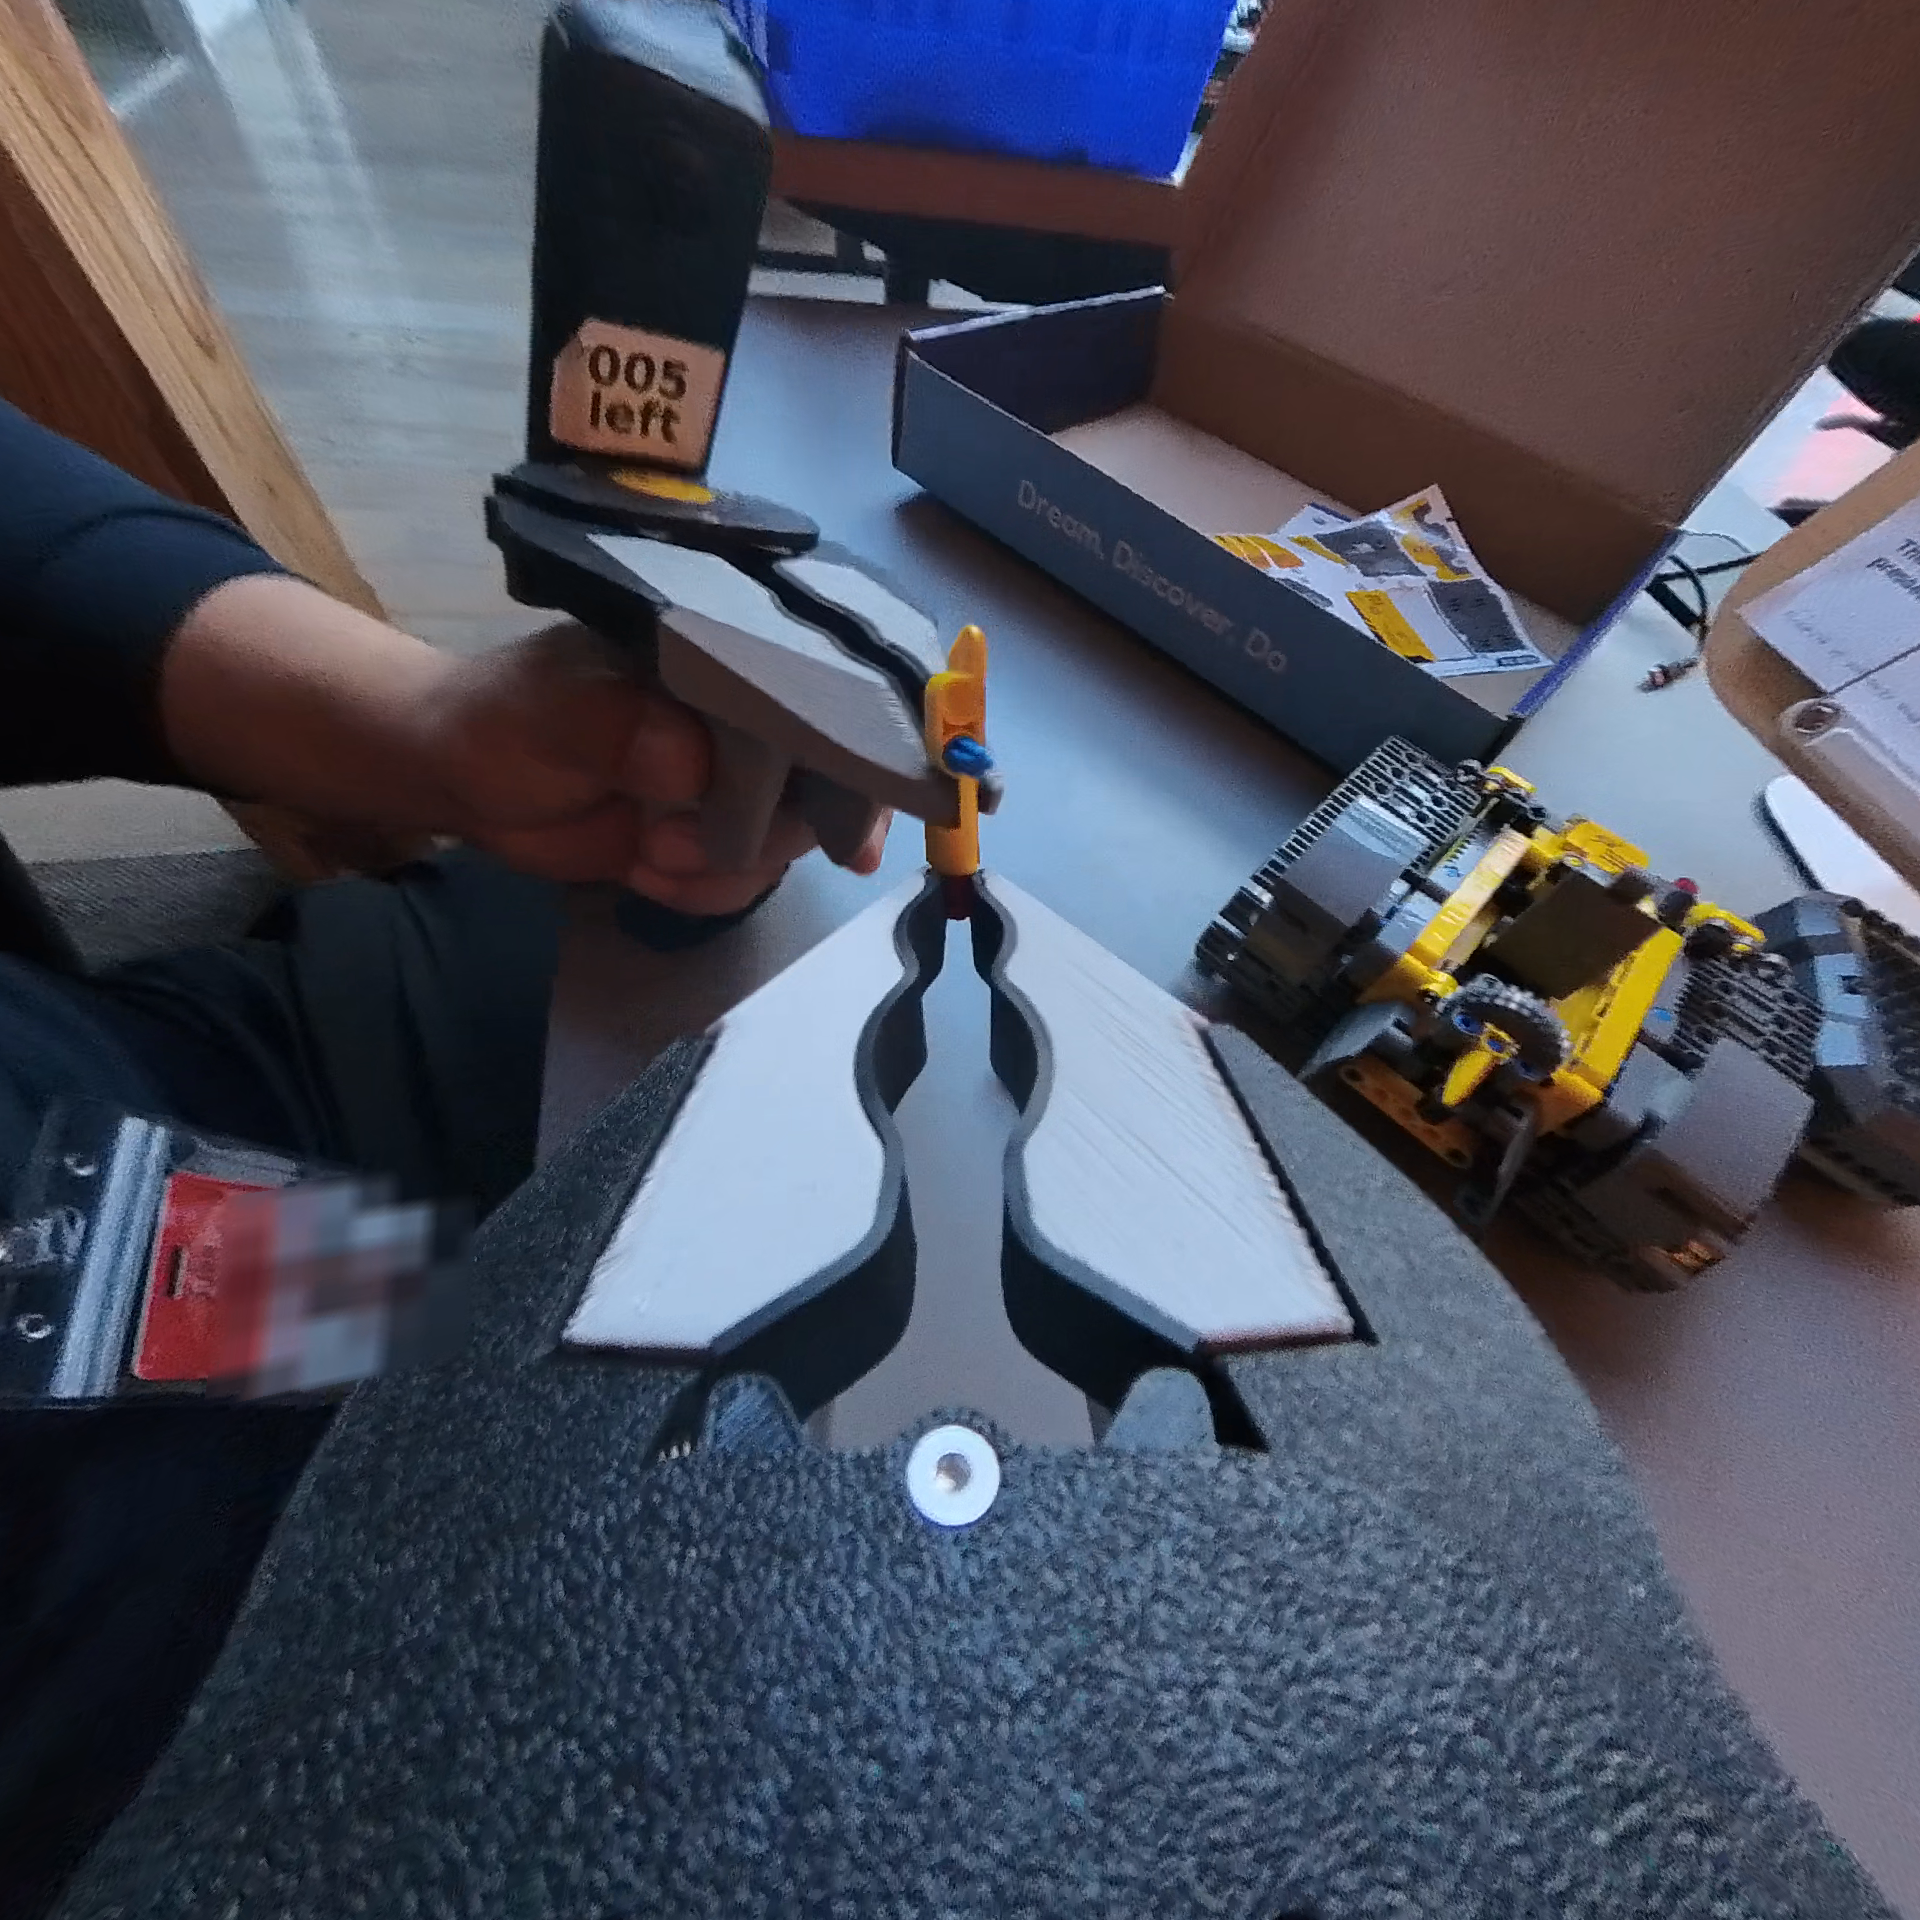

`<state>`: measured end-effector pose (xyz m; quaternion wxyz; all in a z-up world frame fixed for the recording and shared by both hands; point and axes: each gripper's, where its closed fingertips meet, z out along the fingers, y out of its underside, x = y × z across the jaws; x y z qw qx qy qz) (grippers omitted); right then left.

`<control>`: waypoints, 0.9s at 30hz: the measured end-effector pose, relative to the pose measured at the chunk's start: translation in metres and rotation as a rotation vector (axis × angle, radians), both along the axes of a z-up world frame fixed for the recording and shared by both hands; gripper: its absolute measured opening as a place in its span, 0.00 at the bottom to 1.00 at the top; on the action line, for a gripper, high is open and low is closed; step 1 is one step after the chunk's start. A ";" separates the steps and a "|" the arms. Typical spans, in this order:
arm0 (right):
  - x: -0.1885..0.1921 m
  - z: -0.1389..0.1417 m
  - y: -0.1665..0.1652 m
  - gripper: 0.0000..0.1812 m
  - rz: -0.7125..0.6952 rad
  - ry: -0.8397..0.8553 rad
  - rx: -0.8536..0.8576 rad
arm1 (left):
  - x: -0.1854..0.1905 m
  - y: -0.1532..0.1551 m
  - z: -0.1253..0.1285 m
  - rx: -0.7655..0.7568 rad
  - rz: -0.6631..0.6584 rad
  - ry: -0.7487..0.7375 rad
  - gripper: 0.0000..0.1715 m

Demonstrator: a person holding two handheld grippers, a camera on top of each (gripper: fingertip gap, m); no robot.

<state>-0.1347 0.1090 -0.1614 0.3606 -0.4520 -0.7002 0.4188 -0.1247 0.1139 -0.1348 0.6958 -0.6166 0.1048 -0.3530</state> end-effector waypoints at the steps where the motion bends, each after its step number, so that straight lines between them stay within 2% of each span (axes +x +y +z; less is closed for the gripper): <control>1: 0.001 -0.002 0.001 0.01 -0.005 -0.010 0.027 | 0.001 0.000 -0.001 -0.013 -0.017 0.027 0.13; 2: 0.002 -0.003 0.002 0.01 -0.008 -0.015 0.050 | 0.001 0.001 -0.001 -0.034 -0.027 0.051 0.18; 5: 0.004 -0.003 0.000 0.01 0.004 -0.019 0.076 | 0.007 -0.002 0.003 -0.073 -0.098 0.100 0.16; 7: 0.004 -0.002 -0.002 0.01 0.012 -0.018 0.095 | 0.011 0.000 -0.008 -0.124 -0.095 0.183 0.04; 9: 0.004 -0.003 -0.003 0.01 0.020 -0.012 0.122 | 0.012 -0.002 -0.008 -0.099 -0.084 0.209 0.03; 13: 0.007 -0.001 -0.003 0.01 0.026 -0.004 0.173 | 0.015 -0.003 -0.005 -0.114 -0.126 0.133 0.04; 16: 0.008 -0.007 0.000 0.01 0.013 -0.038 0.219 | 0.015 -0.004 0.002 -0.111 -0.138 0.098 0.08; 19: 0.007 -0.005 -0.004 0.01 0.022 -0.030 0.194 | 0.014 -0.005 0.004 -0.088 -0.112 0.144 0.04; 27: 0.008 -0.003 -0.008 0.01 0.036 -0.041 0.142 | 0.014 -0.006 0.002 -0.090 -0.118 0.178 0.07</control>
